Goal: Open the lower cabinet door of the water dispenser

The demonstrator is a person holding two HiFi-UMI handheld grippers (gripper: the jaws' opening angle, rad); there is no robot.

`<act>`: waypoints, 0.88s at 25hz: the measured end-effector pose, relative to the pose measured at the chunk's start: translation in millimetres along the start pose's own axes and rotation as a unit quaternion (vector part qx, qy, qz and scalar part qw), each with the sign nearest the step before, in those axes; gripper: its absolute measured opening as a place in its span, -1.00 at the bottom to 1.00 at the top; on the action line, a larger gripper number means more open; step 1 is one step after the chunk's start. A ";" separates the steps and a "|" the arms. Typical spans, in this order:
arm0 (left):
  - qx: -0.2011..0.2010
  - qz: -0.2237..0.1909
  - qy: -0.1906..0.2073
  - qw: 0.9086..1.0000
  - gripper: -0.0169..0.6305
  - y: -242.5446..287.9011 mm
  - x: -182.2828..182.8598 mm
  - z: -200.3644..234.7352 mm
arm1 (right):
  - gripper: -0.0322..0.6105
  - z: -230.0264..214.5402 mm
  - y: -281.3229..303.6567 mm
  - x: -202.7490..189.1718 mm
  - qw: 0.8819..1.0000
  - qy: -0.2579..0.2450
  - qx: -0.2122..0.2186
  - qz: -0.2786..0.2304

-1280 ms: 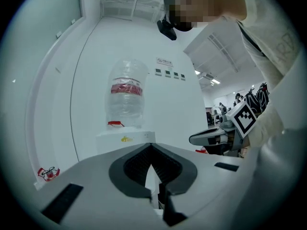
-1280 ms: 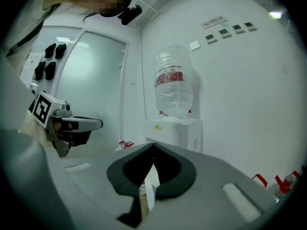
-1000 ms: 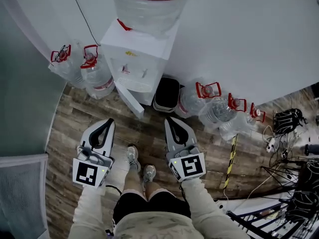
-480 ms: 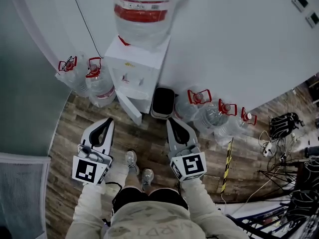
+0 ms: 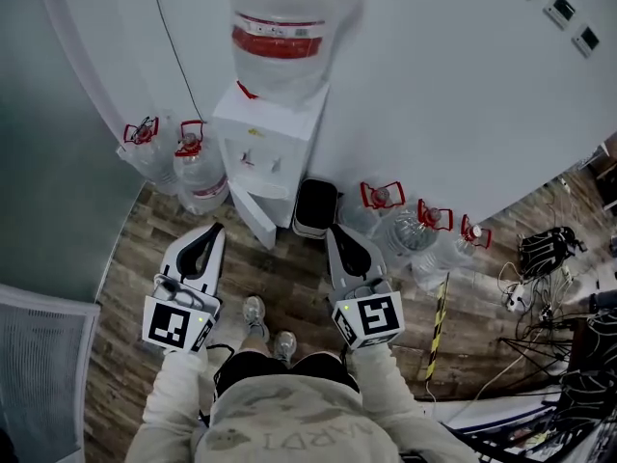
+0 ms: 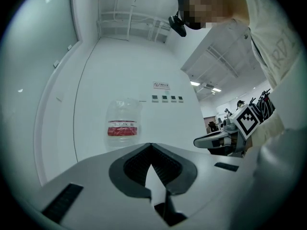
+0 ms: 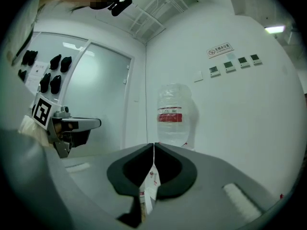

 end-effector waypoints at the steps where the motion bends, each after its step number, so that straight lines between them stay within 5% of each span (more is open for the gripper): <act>1: 0.002 -0.003 0.000 1.000 -0.94 -1.1 2.3 -0.7 | -0.87 0.9 -0.7 2.7 1.000 -0.001 0.001 -0.002; 22: 0.018 -0.029 -0.005 0.999 -0.94 -16.4 27.9 -11.2 | -0.87 13.5 -6.3 31.4 1.000 -0.012 0.020 -0.021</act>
Point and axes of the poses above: the fingertips, and each gripper's own axes: y forward along the fingers, z to its left, x out of its top, the point moved 7 cm from there along -y, backward along the fingers, and after that the axes turned 9 degrees about -z, right-handed, at the moved point
